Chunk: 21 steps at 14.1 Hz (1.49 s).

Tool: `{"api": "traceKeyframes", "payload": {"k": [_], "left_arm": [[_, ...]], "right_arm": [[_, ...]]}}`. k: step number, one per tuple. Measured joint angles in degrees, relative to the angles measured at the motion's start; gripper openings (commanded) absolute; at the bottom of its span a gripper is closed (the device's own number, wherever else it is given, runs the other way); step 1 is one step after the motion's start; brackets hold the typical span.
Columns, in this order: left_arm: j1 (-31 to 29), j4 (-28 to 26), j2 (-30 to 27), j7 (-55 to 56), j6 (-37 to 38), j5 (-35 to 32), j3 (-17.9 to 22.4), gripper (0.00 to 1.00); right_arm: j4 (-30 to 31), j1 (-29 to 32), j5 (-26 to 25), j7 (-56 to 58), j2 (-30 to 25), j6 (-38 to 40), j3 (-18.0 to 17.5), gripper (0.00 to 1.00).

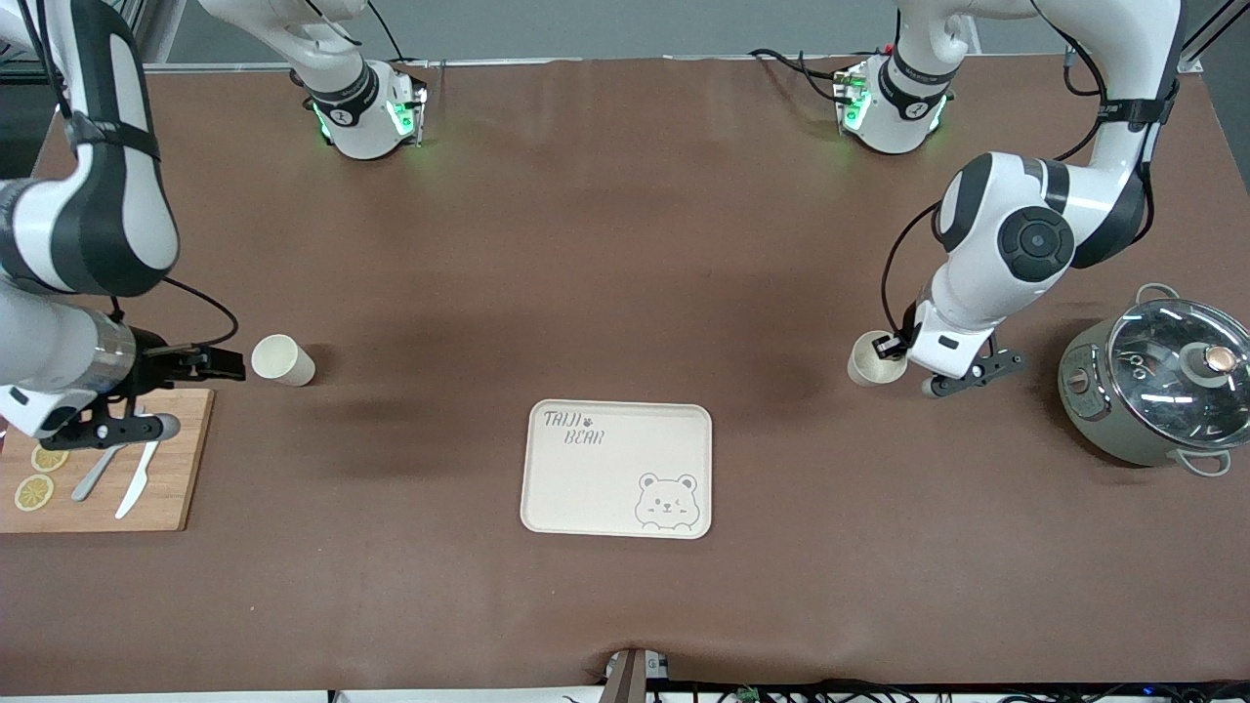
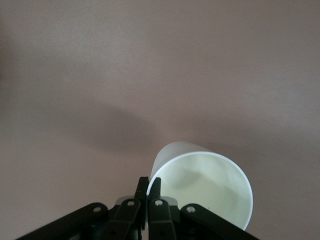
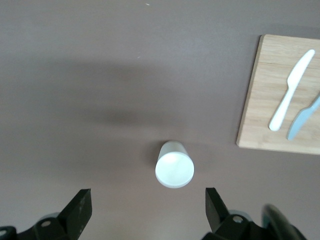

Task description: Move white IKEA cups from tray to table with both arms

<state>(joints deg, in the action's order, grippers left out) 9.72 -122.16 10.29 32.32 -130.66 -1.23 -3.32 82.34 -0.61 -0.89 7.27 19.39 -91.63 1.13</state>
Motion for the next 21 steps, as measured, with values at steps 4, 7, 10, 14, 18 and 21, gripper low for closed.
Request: {"api": "traceKeyframes", "payload": {"k": [4, 7, 10, 14, 18, 21], "left_arm": [[-1.48, -4.18, 0.54, -2.78, -3.05, 0.00, -0.02, 0.00], [-4.07, -4.51, 1.91, -6.82, -4.18, 0.00, -0.04, 0.00], [-7.88, -4.57, 4.46, -11.61, -7.50, 0.00, -0.01, 0.00], [-8.24, -4.00, 6.49, -12.19, -9.12, 0.00, -0.25, 0.47], [-8.22, -2.48, 7.09, -12.16, -9.34, 0.00, -0.38, 1.00], [-8.18, -0.45, 5.33, -12.02, -9.30, 0.00, -1.44, 1.00]], "right_arm": [[-10.21, -1.14, 0.00, 0.00, -1.50, 9.36, -0.07, 1.00], [-11.19, -1.75, -0.31, -0.01, -4.46, 11.46, -0.05, 1.00], [-11.03, -1.45, -0.37, -0.02, -8.32, 15.92, 0.44, 1.00], [-8.44, -1.32, -0.37, -0.02, -14.15, 16.53, 0.62, 1.00], [-2.61, -1.37, -0.34, 0.00, -18.21, 14.02, 0.43, 1.00], [0.23, -1.37, -0.25, 0.09, -18.33, 11.87, 0.54, 1.00]]}}
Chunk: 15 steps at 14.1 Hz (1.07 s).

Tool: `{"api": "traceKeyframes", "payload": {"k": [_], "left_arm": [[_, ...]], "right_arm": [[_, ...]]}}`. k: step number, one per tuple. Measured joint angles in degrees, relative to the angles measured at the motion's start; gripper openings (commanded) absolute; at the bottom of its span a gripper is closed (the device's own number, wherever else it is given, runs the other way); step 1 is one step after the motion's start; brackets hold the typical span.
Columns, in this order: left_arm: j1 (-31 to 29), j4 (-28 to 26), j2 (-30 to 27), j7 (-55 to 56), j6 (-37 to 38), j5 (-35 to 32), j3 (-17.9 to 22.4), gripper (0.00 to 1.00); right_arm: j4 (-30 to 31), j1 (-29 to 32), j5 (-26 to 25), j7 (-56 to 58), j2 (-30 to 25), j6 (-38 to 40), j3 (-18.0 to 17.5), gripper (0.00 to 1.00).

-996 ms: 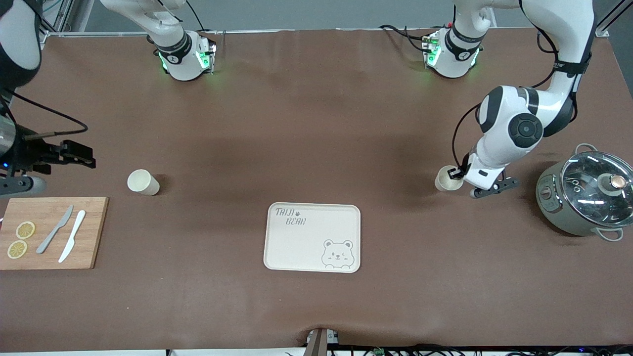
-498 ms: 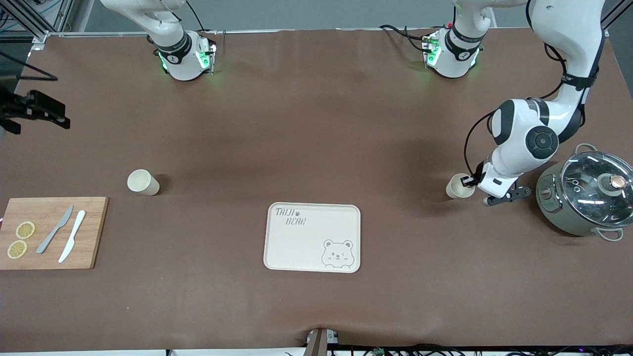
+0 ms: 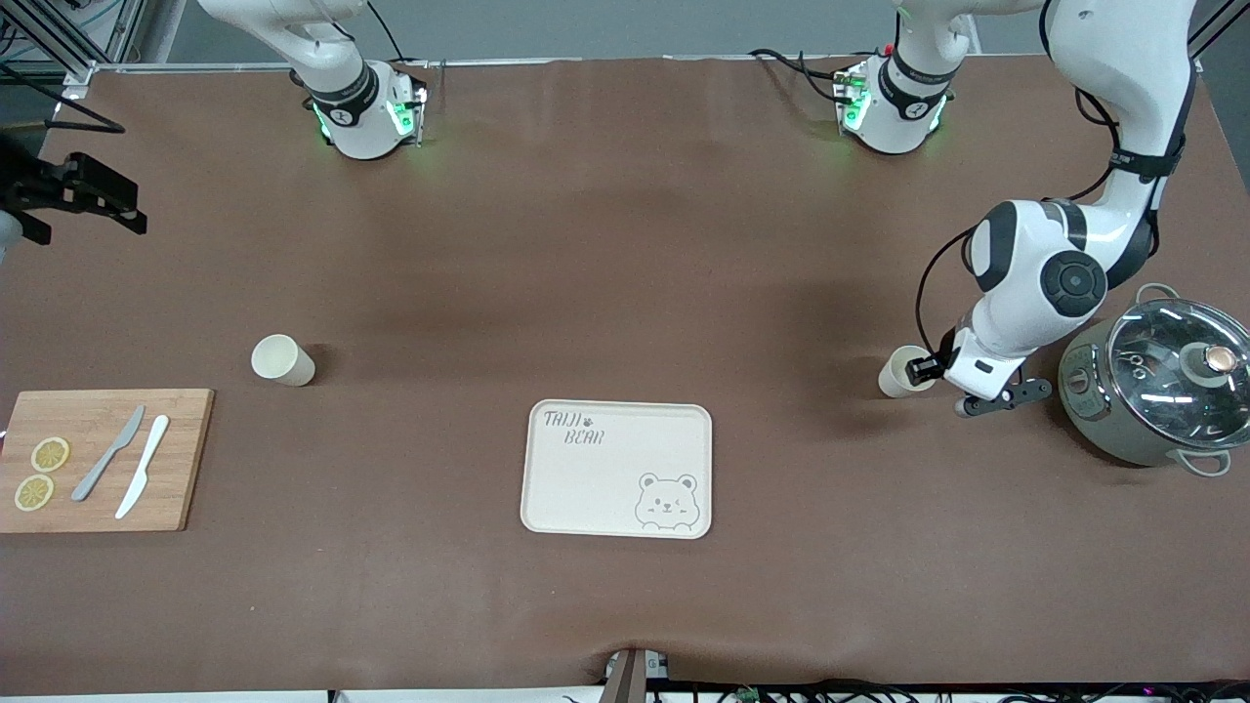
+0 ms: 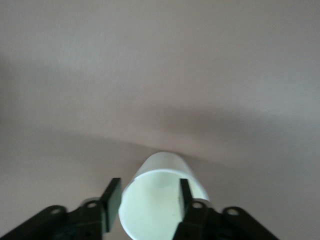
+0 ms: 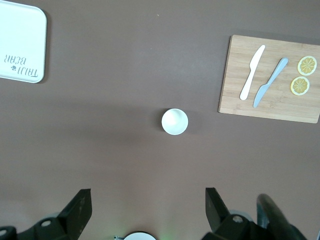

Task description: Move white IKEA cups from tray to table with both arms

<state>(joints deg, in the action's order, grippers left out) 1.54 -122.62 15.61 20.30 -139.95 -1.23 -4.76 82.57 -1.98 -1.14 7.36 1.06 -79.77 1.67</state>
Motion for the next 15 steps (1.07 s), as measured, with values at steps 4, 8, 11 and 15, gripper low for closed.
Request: {"api": "traceKeyframes", "payload": {"k": [4, 8, 11, 15], "left_arm": [[0.18, 7.33, -3.92, 0.17, 10.14, 0.00, -0.88, 1.00], [0.19, 17.25, -5.94, 0.06, 20.55, 0.00, -1.28, 1.00], [0.20, 23.58, -6.10, 0.06, 27.58, 0.00, -1.91, 1.00], [0.10, 28.57, -7.37, -0.02, 32.99, 0.00, -1.91, 1.00]], "right_arm": [[0.17, 0.02, 0.00, 3.97, -0.30, -0.84, 0.95, 1.00], [0.24, 0.11, -0.01, 6.88, -0.53, -0.84, 3.18, 1.00], [0.24, 0.05, 0.00, 7.59, -0.53, -0.87, 3.13, 1.00], [0.24, 0.01, 0.00, 7.81, -0.54, -0.80, 2.67, 1.00]]}}
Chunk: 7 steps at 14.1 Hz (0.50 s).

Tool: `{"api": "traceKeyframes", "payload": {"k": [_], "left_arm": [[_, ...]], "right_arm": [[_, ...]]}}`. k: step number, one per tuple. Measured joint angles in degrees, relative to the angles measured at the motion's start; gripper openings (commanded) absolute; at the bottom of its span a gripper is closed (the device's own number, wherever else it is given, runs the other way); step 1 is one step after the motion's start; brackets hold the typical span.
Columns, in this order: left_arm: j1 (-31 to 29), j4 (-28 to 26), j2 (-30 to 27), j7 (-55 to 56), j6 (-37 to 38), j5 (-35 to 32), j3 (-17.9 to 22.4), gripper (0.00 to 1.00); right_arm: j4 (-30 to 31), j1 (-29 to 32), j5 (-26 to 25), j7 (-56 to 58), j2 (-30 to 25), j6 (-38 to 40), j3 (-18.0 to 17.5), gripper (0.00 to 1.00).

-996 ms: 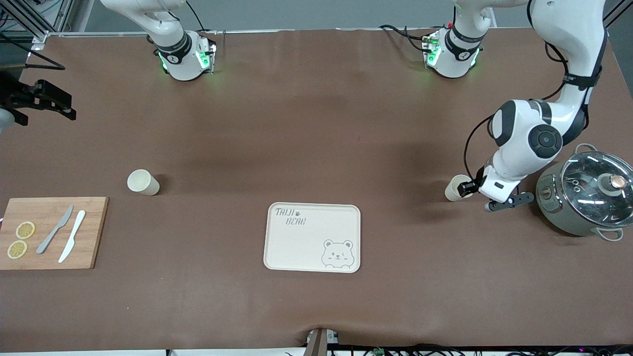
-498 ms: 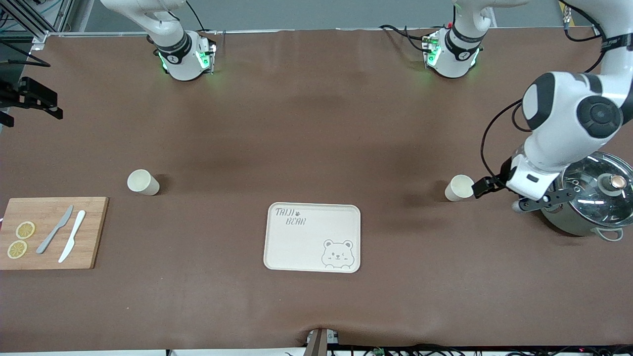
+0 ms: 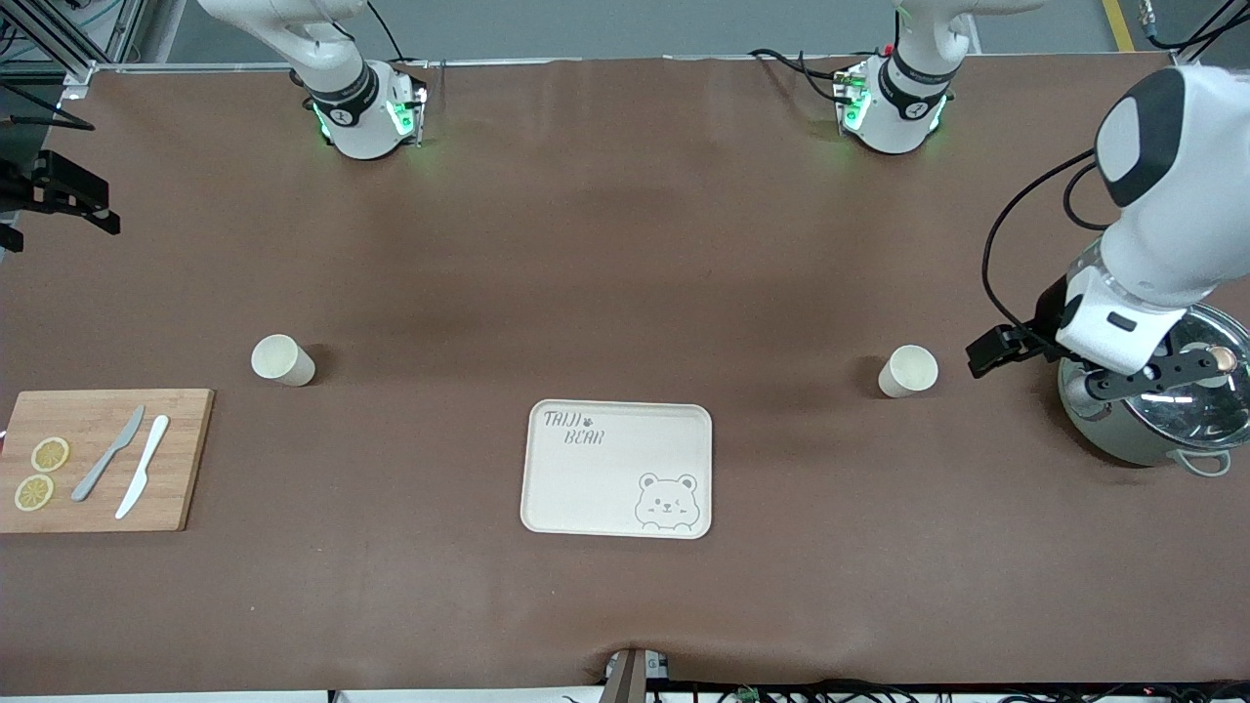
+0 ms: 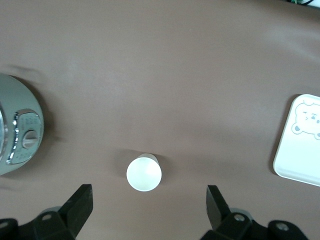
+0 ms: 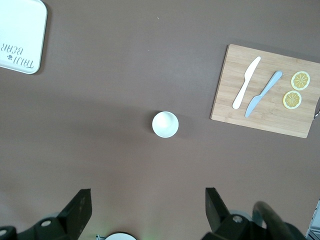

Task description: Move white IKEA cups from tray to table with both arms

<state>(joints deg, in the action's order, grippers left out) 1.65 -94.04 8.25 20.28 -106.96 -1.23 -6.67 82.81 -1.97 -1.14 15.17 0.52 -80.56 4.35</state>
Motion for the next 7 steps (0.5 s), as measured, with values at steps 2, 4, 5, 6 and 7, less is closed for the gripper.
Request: {"api": "traceKeyframes", "payload": {"k": [2, 4, 5, 6, 7], "left_arm": [[0.00, 0.73, -0.97, -0.37, 1.40, 0.00, 0.00, 1.00], [0.00, 0.90, -1.89, -0.99, 2.75, 0.00, 0.00, 1.00], [0.00, 0.94, -2.26, -1.03, 3.90, 0.00, 0.00, 1.00], [0.00, 1.07, -2.63, -1.04, 5.03, 0.00, 0.00, 1.00], [0.00, 1.33, -3.03, -1.04, 6.07, 0.00, 0.00, 1.00]], "right_arm": [[0.00, 0.01, 0.00, 0.00, -0.01, 0.18, -0.11, 1.00], [0.02, 0.04, 0.00, 0.00, -0.05, 0.38, -0.06, 1.00], [0.03, 0.06, 0.00, 0.00, -0.05, 0.43, -0.05, 1.00], [0.05, 0.07, 0.00, 0.00, -0.05, 0.47, -0.05, 1.00], [0.08, 0.09, 0.00, 0.00, -0.05, 0.52, -0.05, 1.00]]}}
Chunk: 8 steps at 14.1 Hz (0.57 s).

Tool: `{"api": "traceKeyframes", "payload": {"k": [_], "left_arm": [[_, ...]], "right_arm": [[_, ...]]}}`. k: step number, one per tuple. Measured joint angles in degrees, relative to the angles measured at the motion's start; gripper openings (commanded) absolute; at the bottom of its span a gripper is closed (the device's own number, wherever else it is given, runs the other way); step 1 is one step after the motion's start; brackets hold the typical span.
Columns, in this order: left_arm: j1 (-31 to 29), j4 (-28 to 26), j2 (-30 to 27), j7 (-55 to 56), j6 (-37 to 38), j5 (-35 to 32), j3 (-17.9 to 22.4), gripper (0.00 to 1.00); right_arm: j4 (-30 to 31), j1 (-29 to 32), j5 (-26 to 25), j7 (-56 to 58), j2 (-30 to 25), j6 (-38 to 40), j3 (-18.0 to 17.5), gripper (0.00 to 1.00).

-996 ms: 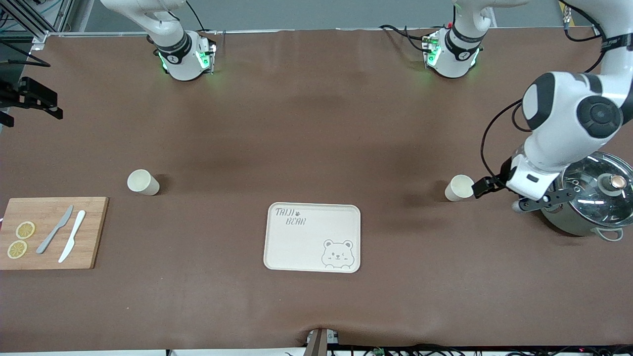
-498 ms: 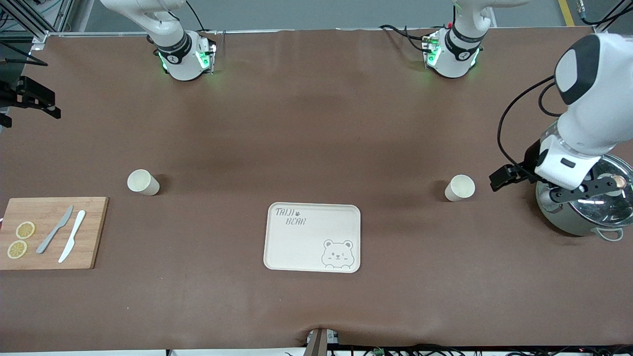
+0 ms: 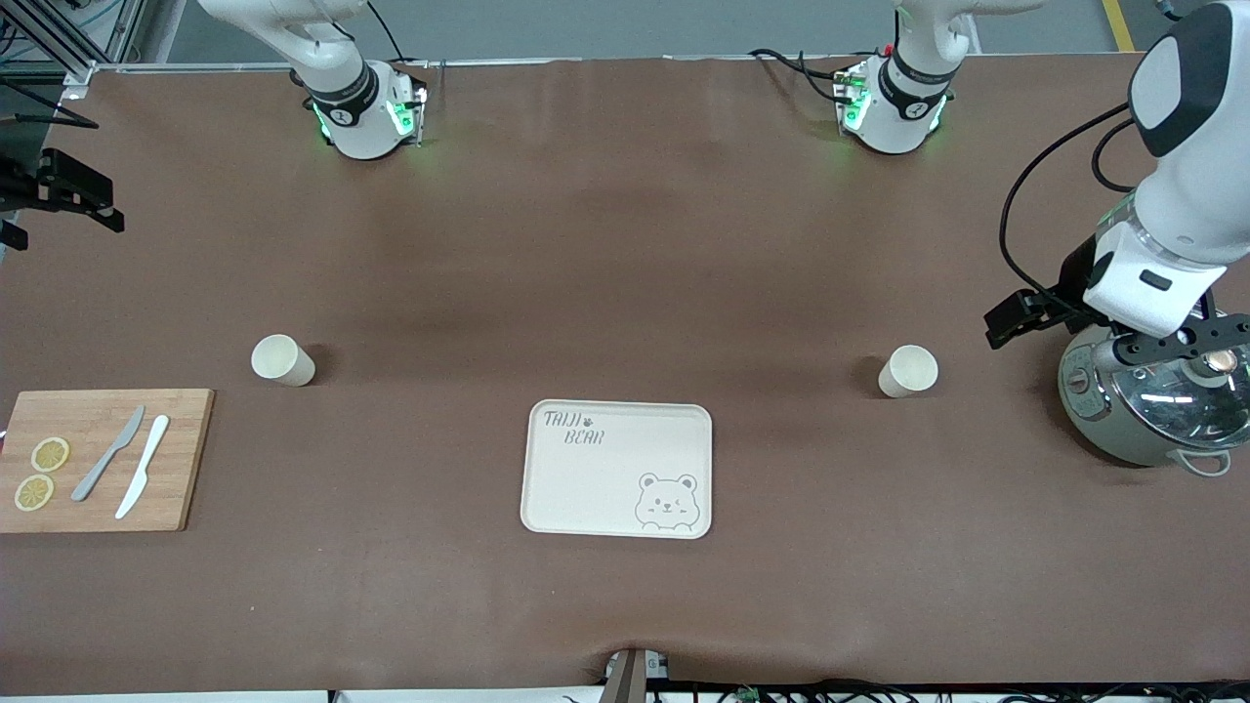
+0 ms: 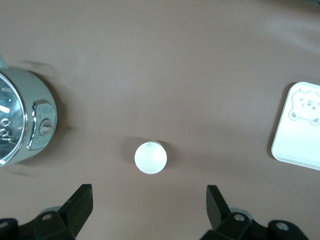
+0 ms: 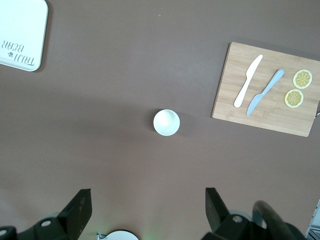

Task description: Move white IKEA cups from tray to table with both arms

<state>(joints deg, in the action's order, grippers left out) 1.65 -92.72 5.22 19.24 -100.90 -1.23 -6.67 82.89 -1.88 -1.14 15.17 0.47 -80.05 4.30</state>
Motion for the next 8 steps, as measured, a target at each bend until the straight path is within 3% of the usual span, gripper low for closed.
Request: {"api": "traceKeyframes", "payload": {"k": [8], "left_arm": [[0.10, 7.05, -1.22, -0.08, 6.98, 0.00, -0.06, 1.00]], "right_arm": [[0.21, 0.05, 0.00, 0.00, 0.00, 0.21, 0.03, 1.00]]}}
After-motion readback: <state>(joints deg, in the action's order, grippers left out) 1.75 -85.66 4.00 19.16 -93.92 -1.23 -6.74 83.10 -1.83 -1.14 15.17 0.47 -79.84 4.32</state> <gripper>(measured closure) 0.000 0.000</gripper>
